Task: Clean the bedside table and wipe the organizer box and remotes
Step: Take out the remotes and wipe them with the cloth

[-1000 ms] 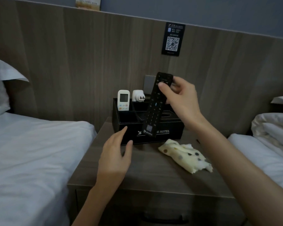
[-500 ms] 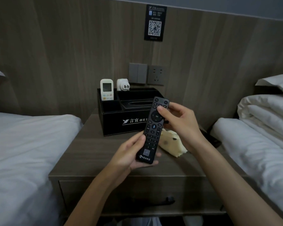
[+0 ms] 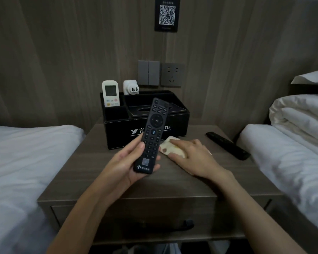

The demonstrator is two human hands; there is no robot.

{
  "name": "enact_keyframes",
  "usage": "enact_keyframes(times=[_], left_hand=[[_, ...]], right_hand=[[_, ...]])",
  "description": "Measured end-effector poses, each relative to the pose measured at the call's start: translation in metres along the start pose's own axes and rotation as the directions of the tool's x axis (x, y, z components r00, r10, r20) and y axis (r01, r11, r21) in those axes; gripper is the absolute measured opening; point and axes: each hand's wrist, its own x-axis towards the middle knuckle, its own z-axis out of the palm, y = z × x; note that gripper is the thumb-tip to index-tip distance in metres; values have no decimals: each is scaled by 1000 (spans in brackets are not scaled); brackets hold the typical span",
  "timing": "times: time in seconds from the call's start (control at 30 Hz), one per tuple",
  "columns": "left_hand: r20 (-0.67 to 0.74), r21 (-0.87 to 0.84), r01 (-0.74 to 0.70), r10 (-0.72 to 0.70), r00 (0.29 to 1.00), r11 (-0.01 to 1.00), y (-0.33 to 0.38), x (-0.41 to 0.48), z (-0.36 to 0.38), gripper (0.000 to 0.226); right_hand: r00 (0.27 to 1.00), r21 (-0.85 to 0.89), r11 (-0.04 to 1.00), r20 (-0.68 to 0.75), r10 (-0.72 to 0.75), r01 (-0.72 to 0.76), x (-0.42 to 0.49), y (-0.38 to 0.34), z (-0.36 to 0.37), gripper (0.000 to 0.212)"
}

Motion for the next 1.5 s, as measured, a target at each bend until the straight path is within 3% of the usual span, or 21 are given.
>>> enact_keyframes(times=[0.07,0.2,0.33,0.47,0.57,0.7,0.83,0.93,1.17,1.5], left_hand=[[-29,-10,-21,21,999,1000,2,0,-3,47],[-85,-23,-67,65,994,997,6,0,-5,52],[-147,-37,-126,119,982,991,14,-4,-12,50],[-202,-69,-156,139,969,985,20,-9,-16,44],[-183,-57,-119,107,977,991,18,-13,-15,44],[-120,-18,-43,41,992,999,13,-17,-11,52],[-55,-45,24,-26,998,999,8,-19,-9,51],[21,-37,78,-78,997,996,5,-21,-6,46],[134,18,115,-116,984,993,-8,-21,8,46],[61,-35,63,-61,996,997,-10,-16,11,47]], right_hand=[[1000,-10,1000,-11,-28,28,-1,-11,1,52],[981,168,969,30,-191,183,-11,-30,1,41],[907,354,881,161,-389,314,-34,-51,-15,35],[843,488,804,222,-490,338,-56,-60,-32,29],[890,602,745,120,-440,287,-62,-61,-44,29],[943,703,639,-149,-297,313,-63,-65,-53,26],[896,664,640,-436,-88,386,-59,-67,-58,24],[836,662,638,-546,51,393,-56,-68,-61,35],[753,439,825,-657,25,356,-44,-68,-53,41],[796,418,830,-604,-51,371,-39,-74,-32,46]])
